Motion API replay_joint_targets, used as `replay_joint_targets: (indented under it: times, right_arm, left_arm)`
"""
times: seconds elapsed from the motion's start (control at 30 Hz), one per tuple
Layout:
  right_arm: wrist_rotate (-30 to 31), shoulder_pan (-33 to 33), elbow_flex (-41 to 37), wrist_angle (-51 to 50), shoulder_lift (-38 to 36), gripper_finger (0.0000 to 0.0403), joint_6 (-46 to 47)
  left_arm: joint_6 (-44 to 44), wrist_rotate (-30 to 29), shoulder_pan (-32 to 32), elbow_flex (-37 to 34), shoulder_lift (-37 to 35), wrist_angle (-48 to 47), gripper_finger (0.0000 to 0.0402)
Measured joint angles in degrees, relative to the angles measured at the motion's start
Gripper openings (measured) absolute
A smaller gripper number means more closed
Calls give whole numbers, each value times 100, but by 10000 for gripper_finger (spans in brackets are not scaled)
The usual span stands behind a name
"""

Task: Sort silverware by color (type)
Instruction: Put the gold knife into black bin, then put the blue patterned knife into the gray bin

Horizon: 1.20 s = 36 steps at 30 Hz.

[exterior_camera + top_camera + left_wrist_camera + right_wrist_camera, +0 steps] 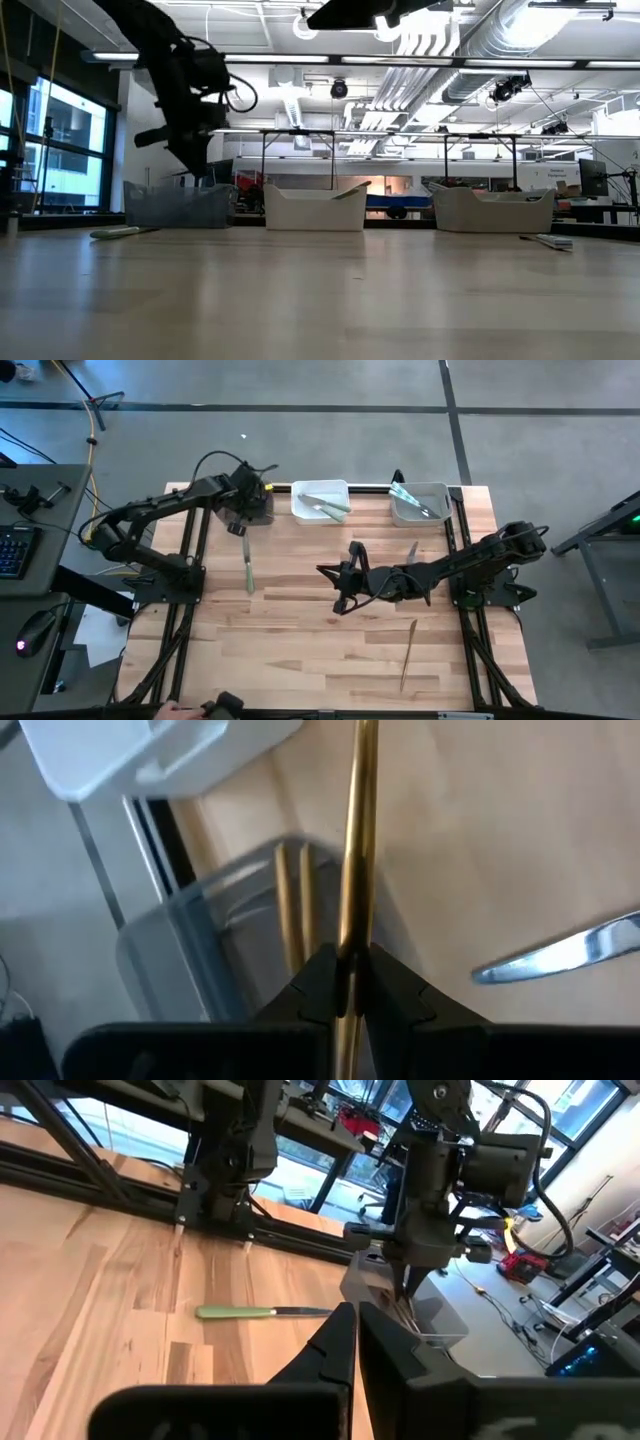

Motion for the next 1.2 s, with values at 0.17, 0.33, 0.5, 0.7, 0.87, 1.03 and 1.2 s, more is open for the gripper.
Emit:
replay_joint_targets:
  times: [0.17, 0.33, 0.5, 0.7, 0.87, 1.03, 1.2]
  right_arm:
    - [-2, 0, 0, -9, 0, 0, -14]
    - [-2, 0, 0, -19, 2, 0, -20]
    - [-4, 0, 0, -39, 4, 0, -20]
    - [-7, 0, 0, -47, 4, 0, -22]
    - [-7, 0, 0, -182, 4, 0, -21]
    - [-10, 48, 0, -742, -131, 0, 156]
    - [-11, 200, 3, -2369, -514, 0, 1059]
  left_arm:
    - [145, 230, 364, 0, 200, 110, 19]
    - [165, 347, 562, 0, 317, 276, 19]
    - [68, 342, 581, 0, 394, 403, 48]
    - [-99, 341, 580, 0, 434, 474, 68]
    - [-309, 161, 441, -11, 330, 474, 64]
    - [-747, 119, 74, -11, -319, 474, 45]
    - [-1504, 336, -679, -9, -1031, 125, 11]
